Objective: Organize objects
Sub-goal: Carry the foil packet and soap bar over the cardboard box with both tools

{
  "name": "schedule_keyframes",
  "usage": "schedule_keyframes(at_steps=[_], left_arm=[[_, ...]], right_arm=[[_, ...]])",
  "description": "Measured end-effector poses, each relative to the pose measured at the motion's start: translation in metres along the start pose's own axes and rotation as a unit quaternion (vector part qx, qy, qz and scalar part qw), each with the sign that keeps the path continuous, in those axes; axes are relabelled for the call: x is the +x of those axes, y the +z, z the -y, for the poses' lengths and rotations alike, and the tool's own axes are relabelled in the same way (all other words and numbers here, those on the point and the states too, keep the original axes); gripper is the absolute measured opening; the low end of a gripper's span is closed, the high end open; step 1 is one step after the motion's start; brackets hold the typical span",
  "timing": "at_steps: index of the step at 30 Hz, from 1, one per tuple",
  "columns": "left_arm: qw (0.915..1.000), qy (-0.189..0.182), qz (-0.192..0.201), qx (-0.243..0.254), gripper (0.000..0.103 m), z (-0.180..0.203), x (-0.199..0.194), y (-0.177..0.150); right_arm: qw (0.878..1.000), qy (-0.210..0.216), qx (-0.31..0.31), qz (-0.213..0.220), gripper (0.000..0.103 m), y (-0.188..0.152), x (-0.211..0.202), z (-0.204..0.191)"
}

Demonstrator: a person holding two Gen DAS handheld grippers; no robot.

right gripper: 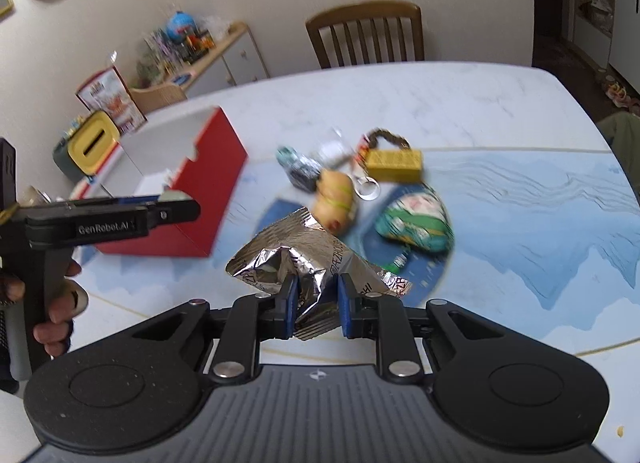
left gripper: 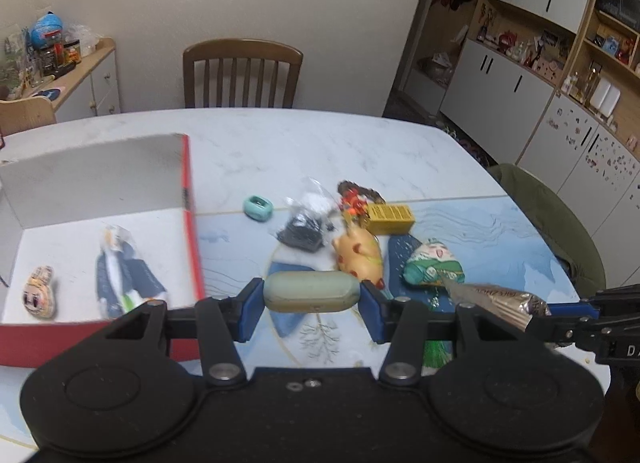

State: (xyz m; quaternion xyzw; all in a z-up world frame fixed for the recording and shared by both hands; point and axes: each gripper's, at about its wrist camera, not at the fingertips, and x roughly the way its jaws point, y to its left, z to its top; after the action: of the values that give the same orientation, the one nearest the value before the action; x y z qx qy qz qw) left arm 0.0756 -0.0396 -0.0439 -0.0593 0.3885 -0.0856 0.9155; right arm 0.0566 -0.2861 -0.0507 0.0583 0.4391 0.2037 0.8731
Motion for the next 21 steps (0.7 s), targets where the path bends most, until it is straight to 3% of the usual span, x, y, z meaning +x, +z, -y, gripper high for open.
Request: schedule_keyframes(at_steps=[9, 21], left_arm=[[0.9998, 0.013, 0.006, -0.013, 0.05, -0.045, -0.023, 0.014], [0.9992, 0.035, -0.004, -0.018, 0.05, -0.107, -0.037, 0.024]], right_arm=[[0.999, 0.019, -0.018, 0.024, 0.02, 0.024, 0.008, -0.053], [0.998, 0.039, -0.045, 0.027, 0.02, 0.053, 0.043, -0.125]])
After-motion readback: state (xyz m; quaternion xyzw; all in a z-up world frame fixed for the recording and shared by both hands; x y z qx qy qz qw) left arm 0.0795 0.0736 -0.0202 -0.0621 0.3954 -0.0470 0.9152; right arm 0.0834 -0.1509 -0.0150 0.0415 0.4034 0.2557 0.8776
